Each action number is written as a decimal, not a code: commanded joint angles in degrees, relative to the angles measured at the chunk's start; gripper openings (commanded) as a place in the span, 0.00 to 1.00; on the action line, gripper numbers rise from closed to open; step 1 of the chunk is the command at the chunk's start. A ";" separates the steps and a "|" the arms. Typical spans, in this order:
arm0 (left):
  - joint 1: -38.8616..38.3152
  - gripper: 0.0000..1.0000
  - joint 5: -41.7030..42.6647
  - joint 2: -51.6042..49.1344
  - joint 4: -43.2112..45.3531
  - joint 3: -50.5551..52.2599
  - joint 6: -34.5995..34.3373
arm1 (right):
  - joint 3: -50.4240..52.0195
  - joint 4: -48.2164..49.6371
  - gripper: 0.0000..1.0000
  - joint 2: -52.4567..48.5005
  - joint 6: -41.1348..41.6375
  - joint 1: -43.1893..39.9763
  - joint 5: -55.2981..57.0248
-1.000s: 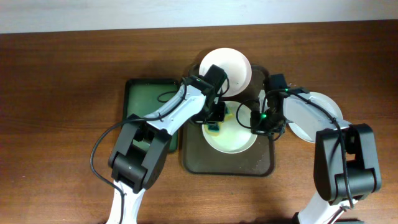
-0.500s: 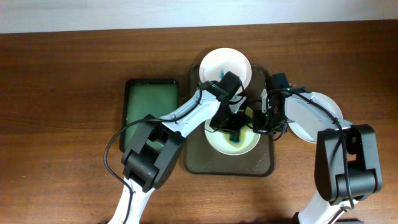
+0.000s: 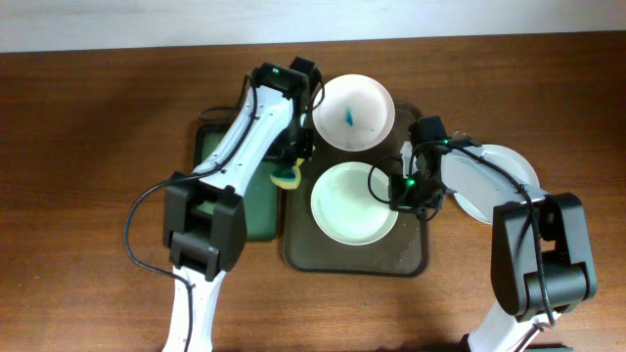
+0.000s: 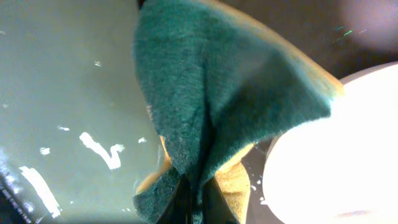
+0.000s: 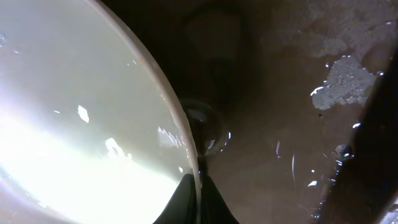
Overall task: Clean dirty plates on tray and stack at the side
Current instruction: 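Put the sponge back in the water tray with the left gripper, then move the plate right and stack it on the first plate with the right gripper, then grasp the last plate with the right gripper and drag it to the tray center, then pick up the sponge with the left gripper and scrub the last plate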
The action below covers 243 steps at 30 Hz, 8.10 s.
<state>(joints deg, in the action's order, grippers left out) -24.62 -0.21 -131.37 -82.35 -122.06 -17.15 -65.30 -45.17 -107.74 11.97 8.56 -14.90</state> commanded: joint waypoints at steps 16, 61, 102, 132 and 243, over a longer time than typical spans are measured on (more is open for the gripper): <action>12.81 0.49 -2.43 13.60 7.67 14.51 -2.69 | 0.09 -3.74 0.04 0.20 -1.22 -0.24 4.98; 12.79 0.99 -2.54 39.04 5.11 9.46 -2.54 | -8.44 -17.46 0.04 26.08 -2.05 49.99 86.90; 12.79 0.99 -2.54 39.04 5.11 9.46 -2.54 | -22.01 -12.94 0.49 29.62 -7.74 -4.22 3.48; 12.79 1.00 -2.54 39.04 5.11 9.46 -2.54 | -28.98 -1.40 0.51 -4.20 -5.81 -4.90 8.09; -13.09 0.00 36.72 -8.13 22.64 13.44 -5.20 | -6.12 1.05 0.04 -5.55 -0.72 -1.53 -0.52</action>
<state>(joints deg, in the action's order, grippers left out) -34.02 27.70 -135.39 -60.77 -109.32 -24.32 -71.42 -44.53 -112.55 9.26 7.09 -17.45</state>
